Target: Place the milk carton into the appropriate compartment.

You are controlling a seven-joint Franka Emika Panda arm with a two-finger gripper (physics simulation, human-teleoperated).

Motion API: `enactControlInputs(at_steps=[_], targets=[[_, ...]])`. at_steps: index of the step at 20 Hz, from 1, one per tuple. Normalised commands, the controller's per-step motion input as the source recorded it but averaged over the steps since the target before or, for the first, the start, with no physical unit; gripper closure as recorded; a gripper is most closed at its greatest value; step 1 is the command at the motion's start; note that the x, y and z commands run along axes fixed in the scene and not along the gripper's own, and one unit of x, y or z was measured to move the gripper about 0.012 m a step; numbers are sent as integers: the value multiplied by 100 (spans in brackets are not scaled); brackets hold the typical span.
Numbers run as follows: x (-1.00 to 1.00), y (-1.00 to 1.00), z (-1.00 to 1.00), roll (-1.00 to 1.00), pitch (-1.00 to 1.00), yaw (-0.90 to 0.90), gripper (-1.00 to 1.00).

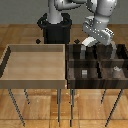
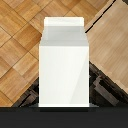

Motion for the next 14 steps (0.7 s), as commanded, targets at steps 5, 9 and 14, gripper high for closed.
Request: enactControlInputs(at_steps=[5,9,14], targets=[[-20,0,-40,0,0,0,100],[-75,0,0,0,0,0,100],[-100,0,0,0,0,0,100]])
